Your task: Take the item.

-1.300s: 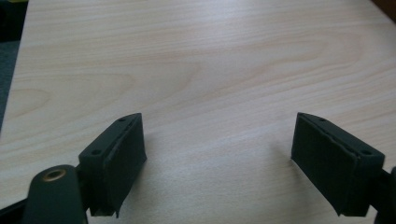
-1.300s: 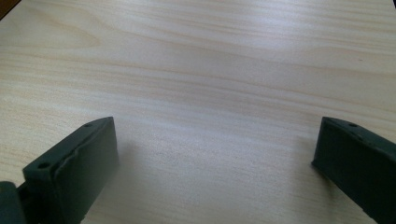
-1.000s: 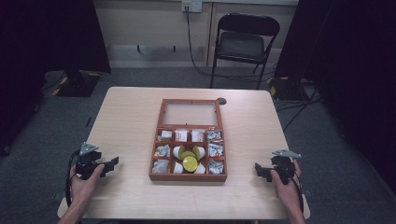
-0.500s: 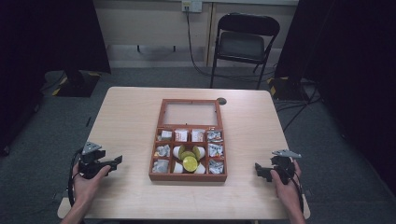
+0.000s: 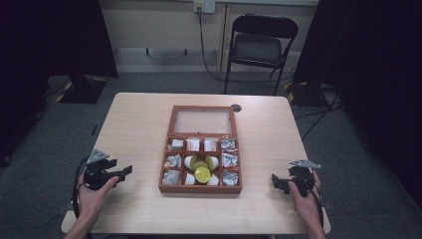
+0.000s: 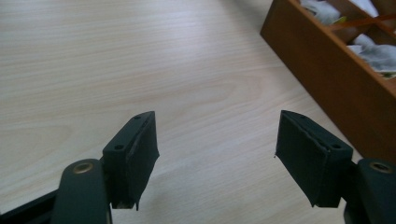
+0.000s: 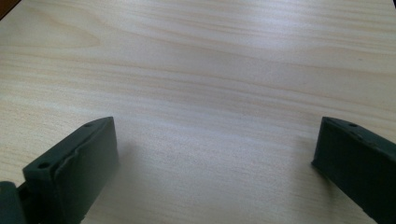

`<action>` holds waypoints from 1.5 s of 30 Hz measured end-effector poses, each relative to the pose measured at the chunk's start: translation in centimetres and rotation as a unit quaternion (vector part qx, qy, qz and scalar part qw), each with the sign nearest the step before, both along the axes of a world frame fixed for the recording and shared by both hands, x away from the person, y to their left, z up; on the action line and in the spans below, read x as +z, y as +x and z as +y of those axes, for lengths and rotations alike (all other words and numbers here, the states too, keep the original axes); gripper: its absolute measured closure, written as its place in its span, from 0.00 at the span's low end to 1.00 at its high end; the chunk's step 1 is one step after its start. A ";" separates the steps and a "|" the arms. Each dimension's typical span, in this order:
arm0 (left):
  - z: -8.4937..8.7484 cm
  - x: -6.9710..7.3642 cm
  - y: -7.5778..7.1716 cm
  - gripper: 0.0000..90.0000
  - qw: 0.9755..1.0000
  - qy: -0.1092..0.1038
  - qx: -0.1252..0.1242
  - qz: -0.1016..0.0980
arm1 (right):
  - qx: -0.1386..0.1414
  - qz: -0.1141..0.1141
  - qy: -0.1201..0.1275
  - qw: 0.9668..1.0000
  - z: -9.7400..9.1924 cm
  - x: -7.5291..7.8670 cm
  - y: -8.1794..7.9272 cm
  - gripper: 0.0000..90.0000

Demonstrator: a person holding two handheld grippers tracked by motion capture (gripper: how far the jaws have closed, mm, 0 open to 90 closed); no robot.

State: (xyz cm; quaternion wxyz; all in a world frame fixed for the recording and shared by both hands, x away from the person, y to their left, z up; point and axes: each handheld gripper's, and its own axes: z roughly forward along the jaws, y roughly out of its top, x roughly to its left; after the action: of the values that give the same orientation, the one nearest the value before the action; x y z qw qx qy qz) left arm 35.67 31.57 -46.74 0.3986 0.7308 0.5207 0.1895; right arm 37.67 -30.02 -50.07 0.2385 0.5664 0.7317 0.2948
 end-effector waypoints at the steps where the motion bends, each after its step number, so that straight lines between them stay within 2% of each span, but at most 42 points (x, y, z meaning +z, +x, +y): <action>1: -0.1 0.1 0.0 0.32 1.000 -0.003 -0.004 -0.001 | 0.000 0.000 0.000 1.000 0.0 0.0 0.0 0.00; 5: -0.7 0.7 -0.2 0.31 1.000 0.004 -0.021 -0.010 | 0.000 0.000 0.000 1.000 0.0 0.0 0.0 0.00; 8: -1.2 1.1 -0.3 0.31 0.999 -0.002 -0.037 -0.014 | 0.000 0.000 0.000 1.000 0.0 0.0 0.0 0.00; 11: -2.0 1.4 -0.2 0.31 0.998 0.011 -0.050 -0.022 | 0.000 0.000 0.000 1.000 0.0 0.0 0.0 0.00; 14: -2.8 1.6 -0.1 0.31 0.997 0.014 -0.067 -0.029 | 0.000 0.000 0.000 1.000 0.0 0.0 0.0 0.00; 17: -3.8 1.8 -0.1 0.31 0.996 0.033 -0.081 -0.034 | 0.000 0.000 0.000 1.000 0.0 0.0 0.0 0.00; 22: -5.0 2.3 0.3 0.30 0.994 0.022 -0.100 -0.031 | -0.001 0.000 0.000 1.000 0.0 0.0 0.0 0.00; 24: -5.4 2.5 0.4 0.30 0.993 0.034 -0.107 -0.037 | 0.000 0.000 0.000 1.000 0.0 0.0 0.0 0.00; 26: -5.9 2.5 0.7 0.30 0.992 0.031 -0.115 -0.035 | -0.001 0.000 0.000 1.000 0.0 0.0 0.0 0.00; 28: -6.1 2.5 1.0 0.31 0.992 0.015 -0.125 -0.030 | -0.001 0.000 0.000 1.000 0.0 0.0 0.0 0.00; 31: -6.5 2.6 1.6 0.32 0.991 0.015 -0.125 -0.035 | -0.001 0.000 0.000 1.000 0.0 0.0 0.0 0.00; 34: -7.1 3.1 1.8 0.33 0.990 0.016 -0.137 -0.042 | -0.001 0.000 0.000 1.000 0.0 0.0 0.0 0.00; 36: -7.6 3.3 2.0 0.33 0.988 0.004 -0.144 -0.047 | -0.001 0.000 0.000 1.000 0.0 0.0 0.0 0.00; 37: -7.8 3.4 2.1 0.32 0.988 0.001 -0.147 -0.046 | 0.000 0.000 0.000 1.000 0.0 0.0 0.0 0.00; 39: -8.4 3.6 2.3 0.32 0.987 0.013 -0.156 -0.041 | -0.001 0.000 0.000 1.000 0.0 0.0 0.0 0.00; 42: -9.0 3.8 2.6 0.32 0.985 -0.002 -0.167 -0.031 | -0.001 0.000 0.000 1.000 0.0 0.0 0.0 0.00; 45: -9.6 4.1 2.8 0.32 0.984 -0.006 -0.172 -0.036 | -0.002 0.000 0.000 1.000 0.0 0.0 0.0 0.00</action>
State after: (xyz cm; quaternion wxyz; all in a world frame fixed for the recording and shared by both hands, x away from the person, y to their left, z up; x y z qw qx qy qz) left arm 38.43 22.01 -42.68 0.4481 0.7996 0.3742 0.1410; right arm 37.65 -30.00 -50.07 0.2390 0.5677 0.7307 0.2944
